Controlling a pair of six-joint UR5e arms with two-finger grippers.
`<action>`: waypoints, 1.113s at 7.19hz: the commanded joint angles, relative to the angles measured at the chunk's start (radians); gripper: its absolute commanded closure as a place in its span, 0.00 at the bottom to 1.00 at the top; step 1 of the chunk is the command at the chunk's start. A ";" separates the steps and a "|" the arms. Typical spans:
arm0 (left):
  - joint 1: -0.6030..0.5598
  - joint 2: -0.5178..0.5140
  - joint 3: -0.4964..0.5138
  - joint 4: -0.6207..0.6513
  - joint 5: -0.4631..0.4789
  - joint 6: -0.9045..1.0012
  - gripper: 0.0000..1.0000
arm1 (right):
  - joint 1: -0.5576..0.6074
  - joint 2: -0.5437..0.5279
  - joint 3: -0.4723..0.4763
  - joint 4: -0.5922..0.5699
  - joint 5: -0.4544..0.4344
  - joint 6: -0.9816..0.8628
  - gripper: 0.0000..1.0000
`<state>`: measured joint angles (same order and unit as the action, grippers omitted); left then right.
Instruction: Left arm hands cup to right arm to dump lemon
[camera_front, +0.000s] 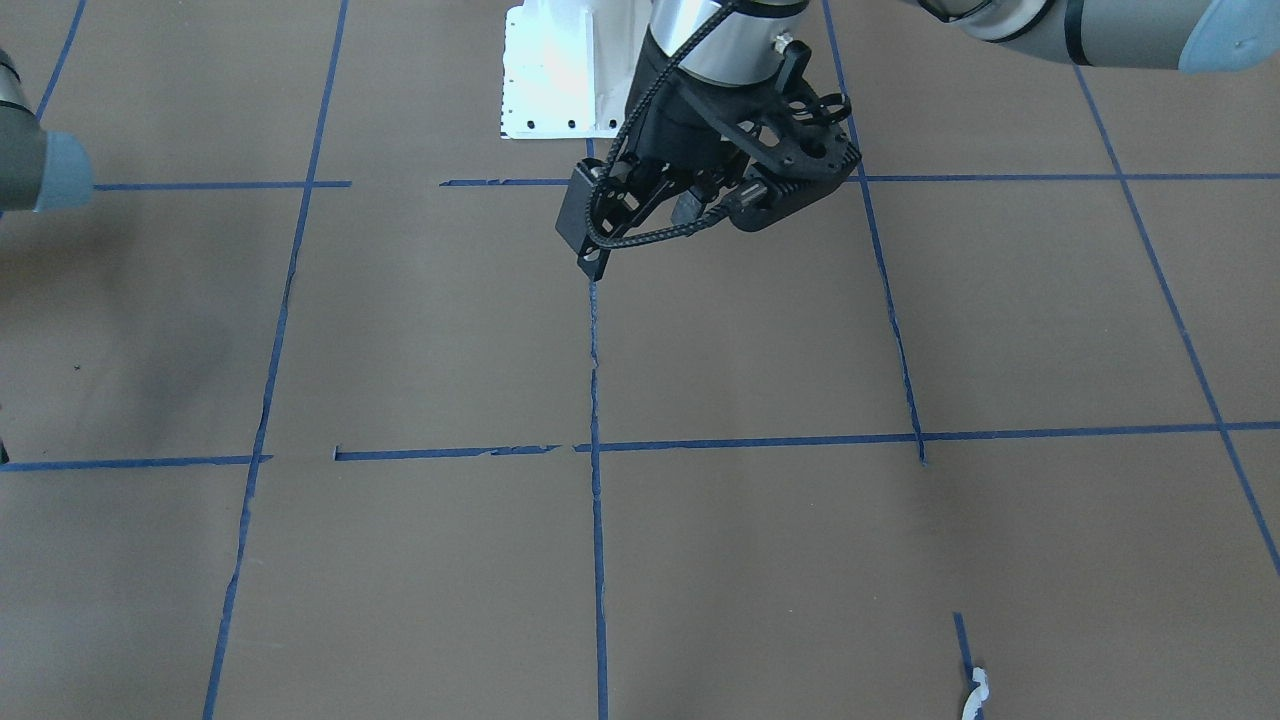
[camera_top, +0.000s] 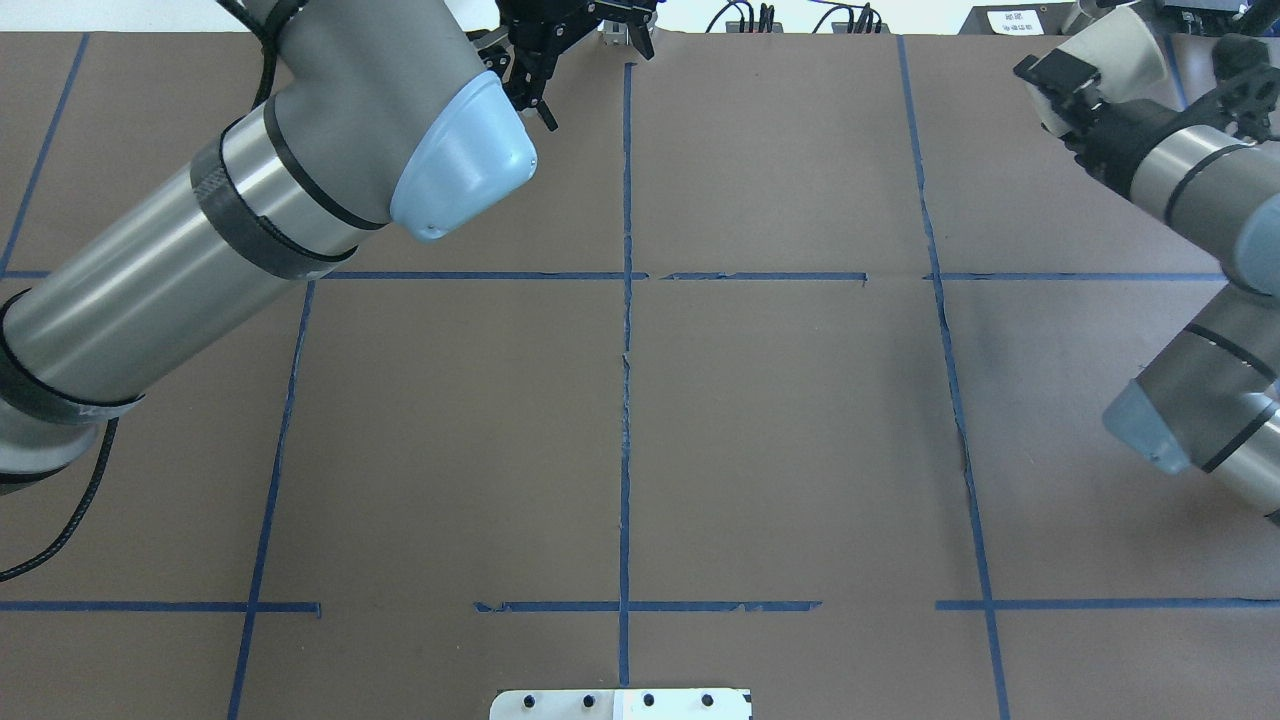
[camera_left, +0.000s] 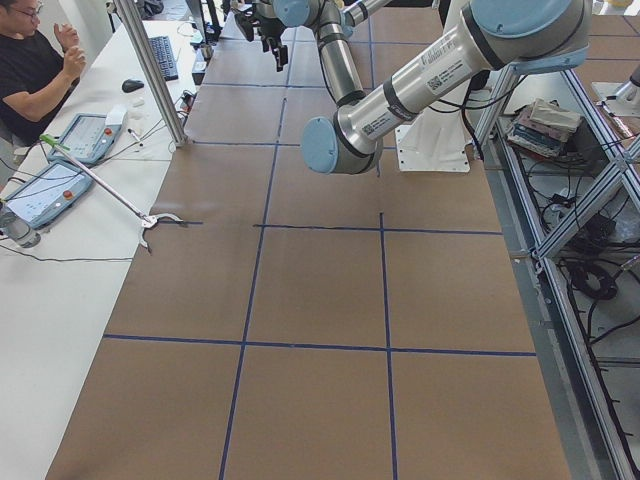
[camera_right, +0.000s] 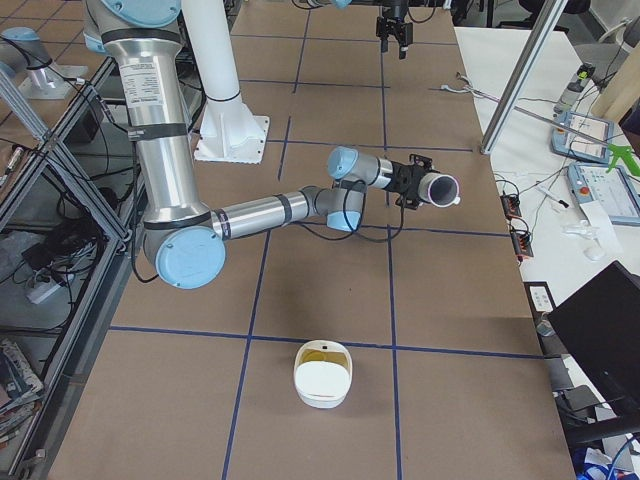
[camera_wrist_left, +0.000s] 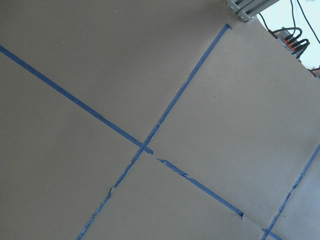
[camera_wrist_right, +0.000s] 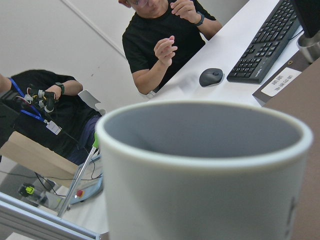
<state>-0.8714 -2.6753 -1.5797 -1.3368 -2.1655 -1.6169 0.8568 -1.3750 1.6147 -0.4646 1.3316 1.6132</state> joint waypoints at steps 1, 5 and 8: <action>0.026 -0.017 0.064 -0.037 0.013 0.052 0.00 | -0.195 0.132 0.083 -0.321 -0.287 -0.171 0.91; 0.058 -0.087 0.115 -0.050 0.012 0.075 0.03 | -0.442 0.220 0.083 -0.465 -0.572 -0.526 0.92; 0.129 -0.086 0.130 -0.076 0.015 0.074 0.05 | -0.527 0.228 0.079 -0.465 -0.702 -0.691 0.95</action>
<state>-0.7653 -2.7607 -1.4613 -1.3985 -2.1516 -1.5424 0.3605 -1.1505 1.6957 -0.9293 0.6785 0.9911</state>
